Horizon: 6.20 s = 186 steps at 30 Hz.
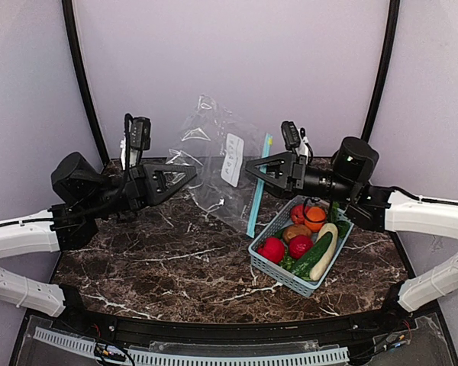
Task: Place the food in the zip-top bag and seal the zipper
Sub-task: Pass from the left arm to the right, then pass from the right arm to the left, then hold the zipper from the zipper food storage bag.
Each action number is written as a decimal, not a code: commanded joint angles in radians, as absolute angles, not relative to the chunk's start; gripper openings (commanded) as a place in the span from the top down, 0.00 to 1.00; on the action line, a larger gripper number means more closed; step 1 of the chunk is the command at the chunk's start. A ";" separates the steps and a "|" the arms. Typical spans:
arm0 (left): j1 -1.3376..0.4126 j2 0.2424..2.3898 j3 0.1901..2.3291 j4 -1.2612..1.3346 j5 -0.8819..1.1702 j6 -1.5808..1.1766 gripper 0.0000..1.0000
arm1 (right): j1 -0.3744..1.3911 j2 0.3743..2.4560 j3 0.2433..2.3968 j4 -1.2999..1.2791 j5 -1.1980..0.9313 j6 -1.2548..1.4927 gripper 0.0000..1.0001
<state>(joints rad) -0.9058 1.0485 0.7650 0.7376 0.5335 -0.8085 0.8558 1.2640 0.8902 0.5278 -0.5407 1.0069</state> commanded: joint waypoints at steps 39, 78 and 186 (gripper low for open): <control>-0.811 0.950 0.709 0.119 0.209 -0.697 0.15 | 0.874 1.115 1.001 0.069 -0.298 0.721 1.00; -0.822 1.190 1.177 -0.277 0.703 -0.218 0.14 | 1.086 1.420 1.314 -0.540 -0.704 0.379 1.00; -0.824 1.137 1.000 -0.092 0.802 -0.340 0.99 | 1.077 1.439 1.329 -0.234 -0.500 0.414 1.00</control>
